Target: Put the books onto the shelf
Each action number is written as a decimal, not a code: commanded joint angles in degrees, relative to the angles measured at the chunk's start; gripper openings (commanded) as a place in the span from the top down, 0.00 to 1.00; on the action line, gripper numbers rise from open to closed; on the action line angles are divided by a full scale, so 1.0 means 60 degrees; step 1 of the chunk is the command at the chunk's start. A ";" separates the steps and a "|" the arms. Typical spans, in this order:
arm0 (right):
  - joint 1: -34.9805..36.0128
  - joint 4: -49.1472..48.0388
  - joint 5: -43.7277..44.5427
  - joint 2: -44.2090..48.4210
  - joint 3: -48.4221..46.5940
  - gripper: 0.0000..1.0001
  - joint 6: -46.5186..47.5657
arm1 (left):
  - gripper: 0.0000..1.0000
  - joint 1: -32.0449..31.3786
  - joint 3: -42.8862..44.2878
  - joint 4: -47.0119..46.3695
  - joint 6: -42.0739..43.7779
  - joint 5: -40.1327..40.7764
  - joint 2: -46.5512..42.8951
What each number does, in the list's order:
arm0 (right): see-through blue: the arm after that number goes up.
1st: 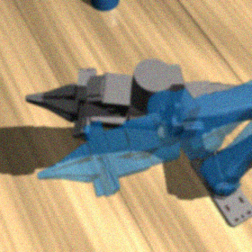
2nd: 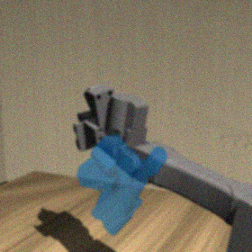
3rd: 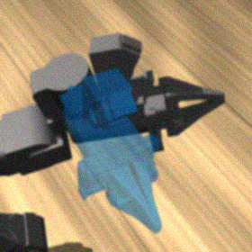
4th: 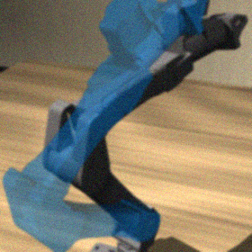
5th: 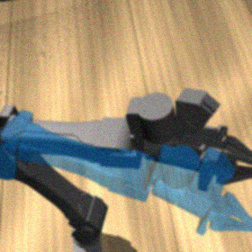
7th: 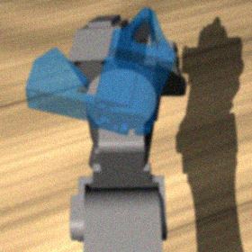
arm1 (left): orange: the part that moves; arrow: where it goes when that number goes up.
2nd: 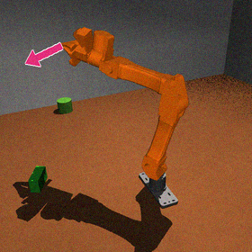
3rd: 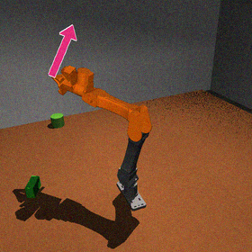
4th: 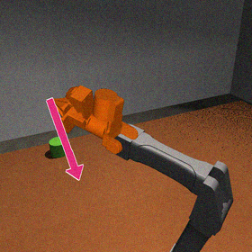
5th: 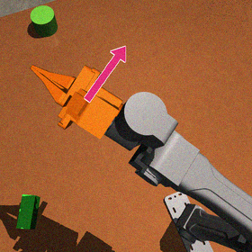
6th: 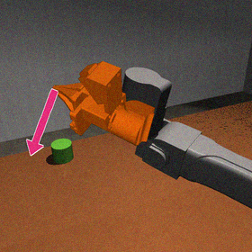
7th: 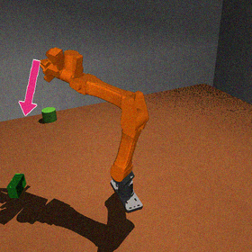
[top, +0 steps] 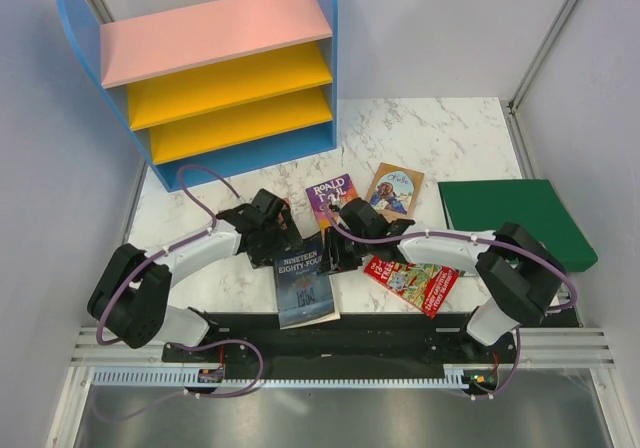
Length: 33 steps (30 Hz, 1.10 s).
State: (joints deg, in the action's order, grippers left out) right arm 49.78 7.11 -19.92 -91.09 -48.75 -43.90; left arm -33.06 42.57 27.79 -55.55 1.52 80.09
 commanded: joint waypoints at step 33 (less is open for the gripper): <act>-0.1891 -0.3676 -0.0427 0.2480 0.0728 1.00 -0.0213 | 0.00 -0.0042 -0.1659 -0.0866 0.0997 0.1812 -0.6756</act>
State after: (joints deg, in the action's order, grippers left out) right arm 44.47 -10.94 -18.26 -81.21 -39.99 -47.88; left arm -33.23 35.86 24.25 -51.03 8.78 43.18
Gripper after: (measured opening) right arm 0.040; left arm 0.997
